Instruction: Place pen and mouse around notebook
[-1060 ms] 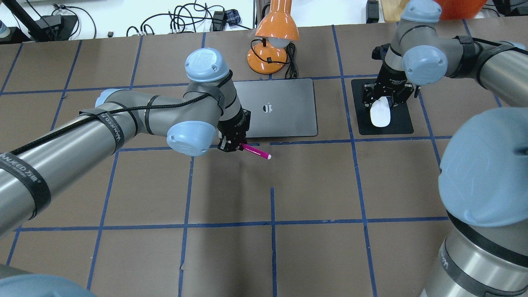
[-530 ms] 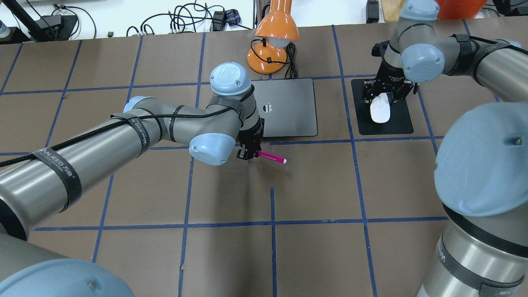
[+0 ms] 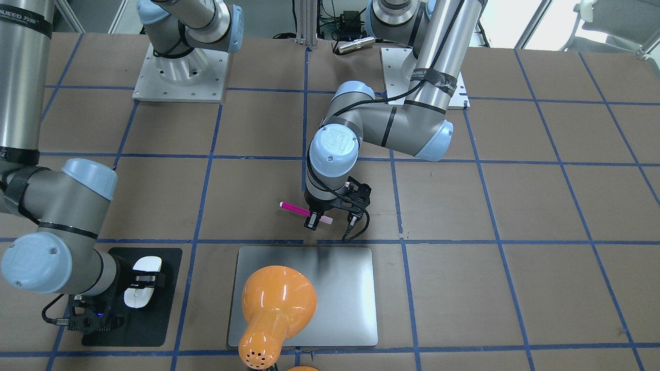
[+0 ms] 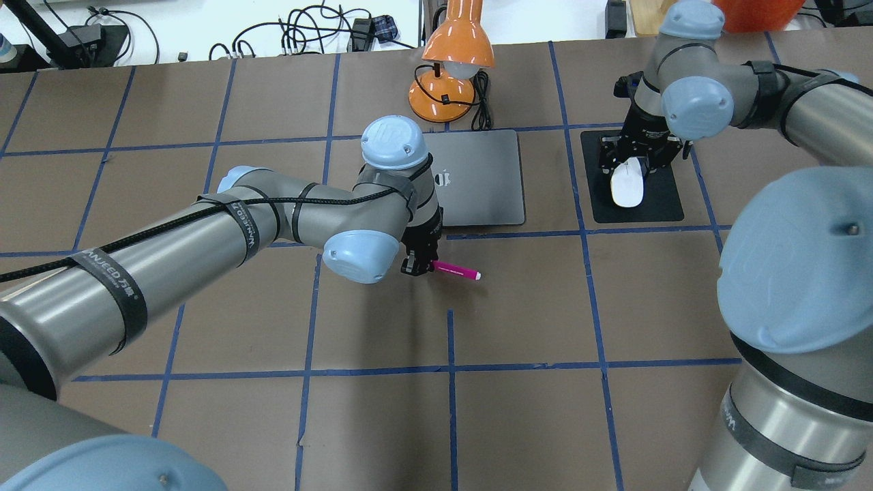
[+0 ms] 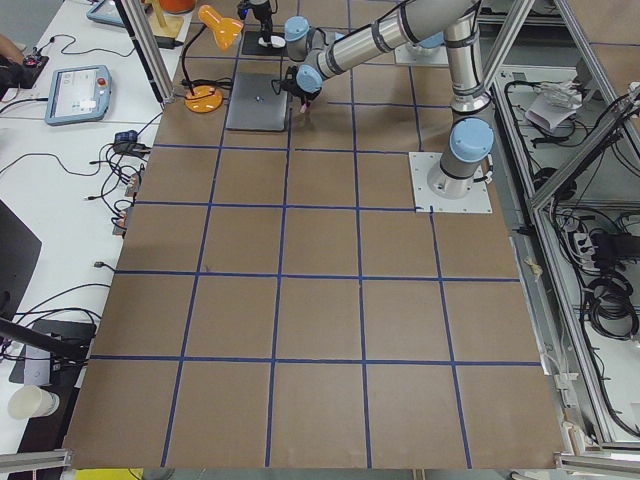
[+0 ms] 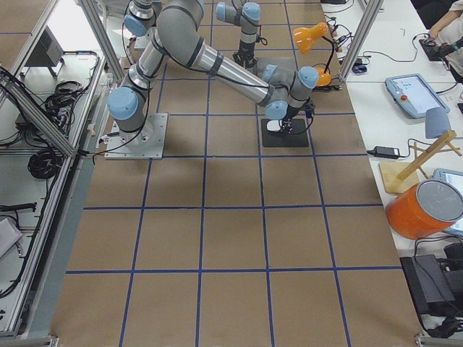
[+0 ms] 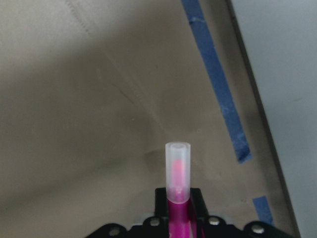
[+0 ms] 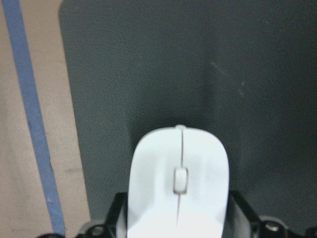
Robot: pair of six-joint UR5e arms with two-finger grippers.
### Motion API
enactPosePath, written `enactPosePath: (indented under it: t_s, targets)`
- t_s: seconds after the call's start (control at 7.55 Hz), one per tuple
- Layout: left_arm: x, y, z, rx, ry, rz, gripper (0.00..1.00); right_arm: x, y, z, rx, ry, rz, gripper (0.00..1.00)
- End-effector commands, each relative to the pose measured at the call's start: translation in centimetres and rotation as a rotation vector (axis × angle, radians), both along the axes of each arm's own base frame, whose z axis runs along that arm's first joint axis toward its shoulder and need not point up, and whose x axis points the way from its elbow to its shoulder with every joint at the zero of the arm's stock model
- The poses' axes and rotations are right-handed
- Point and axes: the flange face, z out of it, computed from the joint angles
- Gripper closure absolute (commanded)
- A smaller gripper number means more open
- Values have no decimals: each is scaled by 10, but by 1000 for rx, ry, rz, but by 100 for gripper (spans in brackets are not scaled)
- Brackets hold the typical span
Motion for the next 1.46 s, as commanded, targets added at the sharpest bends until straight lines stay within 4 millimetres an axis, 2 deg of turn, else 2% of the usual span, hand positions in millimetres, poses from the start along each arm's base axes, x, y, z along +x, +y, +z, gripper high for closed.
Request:
enactPosePath:
  t_s: [0.0, 0.13, 0.27, 0.4, 0.53, 0.66, 0.8, 0.93, 1.06, 1.19, 1.33]
  targets:
    - [-6, 7, -3, 18, -11, 62, 100, -1, -4, 6, -14, 3, 0, 0]
    - [-9, 7, -2, 15, -10, 60, 100, -1, -7, 19, -32, 8, -10, 0]
    - [-8, 9, -4, 20, -14, 59, 90, -4, -19, 45, -64, 17, -12, 0]
    - [-7, 10, -7, 36, -23, 59, 42, 1, -25, 86, -48, 15, -7, 0]
    - [-7, 11, -10, 51, -28, 47, 0, 5, -21, 131, -36, 10, -4, 0]
    - [-7, 10, -7, 44, -25, 30, 0, 28, -4, 169, -53, 8, 23, 0]
    - [-3, 5, 4, 22, -16, 12, 0, 61, 20, 206, -77, 12, 43, 0]
    - [6, -4, 19, -5, 6, -83, 0, 100, 57, 242, -80, 19, 24, 0]
    - [25, -13, 29, -19, 14, -177, 0, 127, 95, 269, -101, 16, 49, 0]
    - [50, -27, 39, -49, 27, -324, 0, 146, 125, 279, -130, 10, 70, 0]
    - [91, -46, 53, -77, 35, -437, 0, 140, 129, 270, -141, -3, 78, 0]
